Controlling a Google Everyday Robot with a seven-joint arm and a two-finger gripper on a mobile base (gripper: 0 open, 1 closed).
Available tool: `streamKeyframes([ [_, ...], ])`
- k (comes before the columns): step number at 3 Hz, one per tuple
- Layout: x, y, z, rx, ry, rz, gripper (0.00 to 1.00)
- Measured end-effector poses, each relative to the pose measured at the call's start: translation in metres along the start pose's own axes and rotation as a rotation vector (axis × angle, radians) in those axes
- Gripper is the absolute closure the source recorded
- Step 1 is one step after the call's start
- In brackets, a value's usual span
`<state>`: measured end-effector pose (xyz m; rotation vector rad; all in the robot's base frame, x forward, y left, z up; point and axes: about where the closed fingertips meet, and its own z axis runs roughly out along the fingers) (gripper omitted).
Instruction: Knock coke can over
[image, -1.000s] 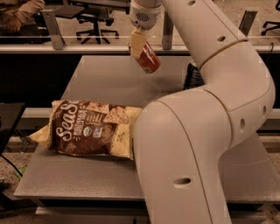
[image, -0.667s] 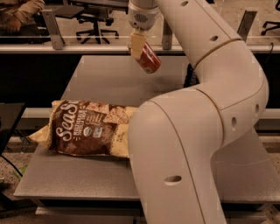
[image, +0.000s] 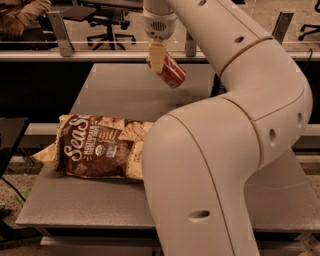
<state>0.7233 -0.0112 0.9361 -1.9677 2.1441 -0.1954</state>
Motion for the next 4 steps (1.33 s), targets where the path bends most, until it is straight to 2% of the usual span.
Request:
streamKeyframes([
  [1,0.003,0.010,0.003,-0.014,0.028,-0.027,1.00],
  [2,0.007,0.020,0.009,-0.034,0.052,-0.058,0.81],
  [3,0.009,0.029,0.015,-0.057,0.072,-0.090,0.58],
  [4,0.010,0.042,0.019,-0.086,0.087,-0.149,0.27],
])
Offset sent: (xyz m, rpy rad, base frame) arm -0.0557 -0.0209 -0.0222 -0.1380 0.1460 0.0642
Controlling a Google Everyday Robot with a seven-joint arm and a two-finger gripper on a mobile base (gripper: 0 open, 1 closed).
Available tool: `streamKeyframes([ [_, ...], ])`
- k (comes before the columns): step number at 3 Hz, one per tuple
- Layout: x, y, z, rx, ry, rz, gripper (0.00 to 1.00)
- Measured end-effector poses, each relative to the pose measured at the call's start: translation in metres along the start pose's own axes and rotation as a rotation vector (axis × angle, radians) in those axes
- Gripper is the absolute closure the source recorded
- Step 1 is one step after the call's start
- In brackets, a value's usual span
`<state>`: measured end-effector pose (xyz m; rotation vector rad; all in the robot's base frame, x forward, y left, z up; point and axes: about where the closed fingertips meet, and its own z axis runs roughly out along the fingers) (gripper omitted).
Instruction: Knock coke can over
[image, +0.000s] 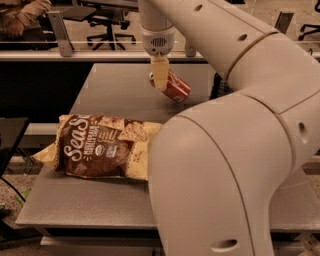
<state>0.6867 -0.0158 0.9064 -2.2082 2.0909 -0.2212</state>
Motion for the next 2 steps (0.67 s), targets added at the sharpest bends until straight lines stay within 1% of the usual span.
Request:
streamKeyframes([
  [1,-0.0004,0.0069,0.0007,-0.011,0.006,-0.040,0.05],
  [2,-0.0018,0.0135,0.0038,-0.033,0.002,-0.085,0.00],
])
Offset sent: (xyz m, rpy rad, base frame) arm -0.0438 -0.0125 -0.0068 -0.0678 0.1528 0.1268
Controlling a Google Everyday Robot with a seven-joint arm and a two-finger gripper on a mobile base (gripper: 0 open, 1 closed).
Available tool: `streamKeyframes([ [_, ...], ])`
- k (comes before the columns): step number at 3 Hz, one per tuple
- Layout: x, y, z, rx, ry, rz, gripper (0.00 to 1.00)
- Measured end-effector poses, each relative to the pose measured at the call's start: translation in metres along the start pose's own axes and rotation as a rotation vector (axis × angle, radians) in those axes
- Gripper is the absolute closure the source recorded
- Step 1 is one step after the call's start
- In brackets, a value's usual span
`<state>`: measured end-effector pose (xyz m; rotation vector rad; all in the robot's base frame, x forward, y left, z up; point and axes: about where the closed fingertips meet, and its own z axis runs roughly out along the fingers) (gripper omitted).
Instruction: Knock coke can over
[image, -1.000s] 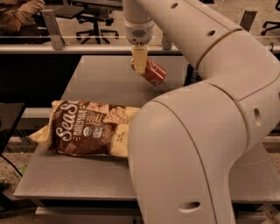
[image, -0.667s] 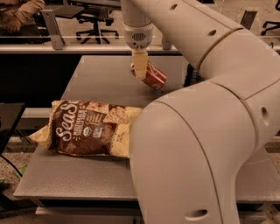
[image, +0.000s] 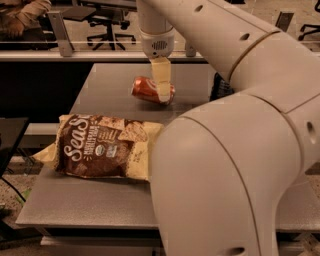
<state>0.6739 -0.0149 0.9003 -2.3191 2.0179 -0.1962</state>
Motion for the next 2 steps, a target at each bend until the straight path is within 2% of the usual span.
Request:
streamKeyframes([
  [1,-0.0038,0.0092,0.0093,-0.036,-0.012,-0.046,0.00],
  [2,-0.0038,0.0093,0.0096,-0.037,-0.012,-0.046,0.00],
])
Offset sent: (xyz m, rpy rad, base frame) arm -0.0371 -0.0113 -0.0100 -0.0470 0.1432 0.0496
